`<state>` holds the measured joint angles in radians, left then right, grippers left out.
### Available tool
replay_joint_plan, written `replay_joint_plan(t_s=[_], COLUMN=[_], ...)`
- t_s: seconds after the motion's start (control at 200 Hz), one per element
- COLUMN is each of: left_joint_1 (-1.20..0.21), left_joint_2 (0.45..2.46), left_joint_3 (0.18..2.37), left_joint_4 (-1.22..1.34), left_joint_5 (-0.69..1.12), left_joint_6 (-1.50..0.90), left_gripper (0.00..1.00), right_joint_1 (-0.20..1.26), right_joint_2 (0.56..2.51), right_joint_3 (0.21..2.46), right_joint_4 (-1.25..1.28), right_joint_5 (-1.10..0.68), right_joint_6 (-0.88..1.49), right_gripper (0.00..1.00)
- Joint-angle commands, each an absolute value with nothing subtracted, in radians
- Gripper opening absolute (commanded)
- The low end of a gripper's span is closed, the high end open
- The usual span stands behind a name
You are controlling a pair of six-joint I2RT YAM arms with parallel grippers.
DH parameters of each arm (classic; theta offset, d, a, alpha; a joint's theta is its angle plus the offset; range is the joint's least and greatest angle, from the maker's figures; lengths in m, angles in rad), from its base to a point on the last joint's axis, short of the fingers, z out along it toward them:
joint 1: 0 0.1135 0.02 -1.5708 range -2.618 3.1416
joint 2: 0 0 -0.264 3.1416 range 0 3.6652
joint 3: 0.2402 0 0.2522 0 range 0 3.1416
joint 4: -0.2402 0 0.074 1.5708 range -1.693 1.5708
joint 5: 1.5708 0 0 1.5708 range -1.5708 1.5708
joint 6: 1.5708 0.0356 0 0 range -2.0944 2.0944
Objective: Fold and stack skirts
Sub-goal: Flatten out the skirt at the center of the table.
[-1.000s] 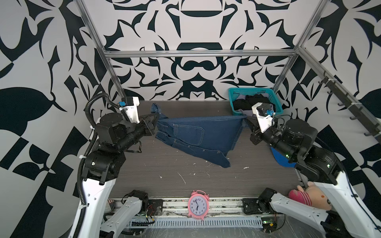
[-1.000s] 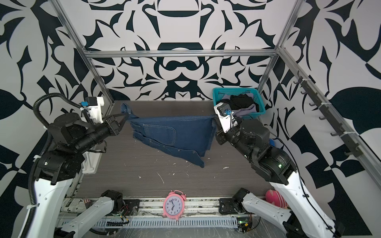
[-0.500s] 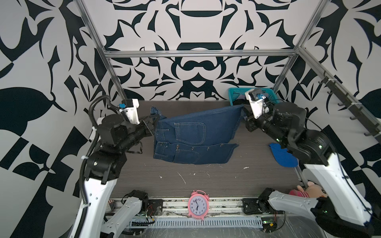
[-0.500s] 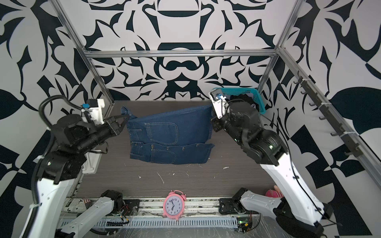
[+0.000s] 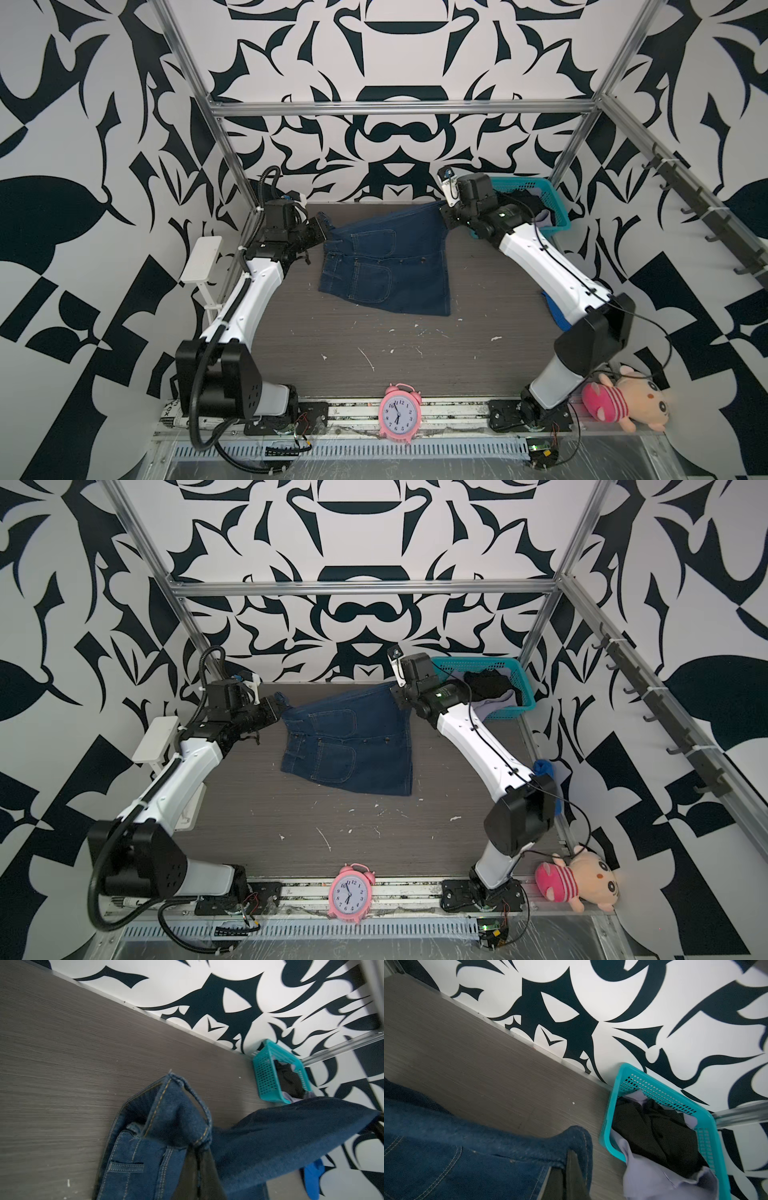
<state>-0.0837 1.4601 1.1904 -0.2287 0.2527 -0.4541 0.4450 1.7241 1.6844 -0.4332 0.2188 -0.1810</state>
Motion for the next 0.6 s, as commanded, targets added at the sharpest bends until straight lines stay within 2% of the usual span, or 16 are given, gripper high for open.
replay_joint_plan(t_s=[0.0,0.15,0.185,0.195,0.225,0.25,0.29,0.31,0.33,0.345,0.495,0.595], left_joint_1=[-0.01,0.013,0.016,0.017,0.018,0.021,0.022,0.023,0.023,0.022,0.026,0.026], left_joint_2=[1.557,1.724,1.762,1.772,1.803,1.83,1.87,1.889,1.907,1.922,1.994,1.965], left_joint_3=[1.18,1.286,1.323,1.339,1.384,1.425,1.491,1.525,1.561,1.589,1.804,1.836], left_joint_4=[-0.138,-0.104,-0.107,-0.108,-0.115,-0.124,-0.137,-0.145,-0.154,-0.164,-0.247,-0.3], left_joint_5=[0.17,0.176,0.169,0.166,0.159,0.151,0.136,0.125,0.112,0.104,0.049,0.064], left_joint_6=[-0.382,-0.378,-0.369,-0.365,-0.351,-0.338,-0.32,-0.311,-0.302,-0.297,-0.273,-0.288], left_gripper=[0.0,0.0,0.12,0.16,0.29,0.34,0.41,0.47,0.56,0.59,0.64,0.64], right_joint_1=[0.382,0.379,0.379,0.379,0.377,0.375,0.371,0.368,0.365,0.36,0.313,0.31], right_joint_2=[1.776,1.976,2.016,2.027,2.063,2.095,2.15,2.176,2.202,2.222,2.373,2.361], right_joint_3=[1.721,1.903,1.953,1.966,2.011,2.045,2.132,2.177,2.228,2.269,2.684,2.756], right_joint_4=[-0.21,-0.245,-0.258,-0.26,-0.263,-0.269,-0.294,-0.309,-0.328,-0.344,-0.543,-0.629], right_joint_5=[0.378,0.37,0.373,0.377,0.395,0.414,0.429,0.443,0.45,0.449,0.364,0.334], right_joint_6=[-0.188,-0.194,-0.195,-0.194,-0.191,-0.189,-0.196,-0.201,-0.203,-0.203,-0.176,-0.191], right_gripper=[0.0,0.0,0.0,0.02,0.21,0.37,0.5,0.55,0.63,0.68,0.73,0.74])
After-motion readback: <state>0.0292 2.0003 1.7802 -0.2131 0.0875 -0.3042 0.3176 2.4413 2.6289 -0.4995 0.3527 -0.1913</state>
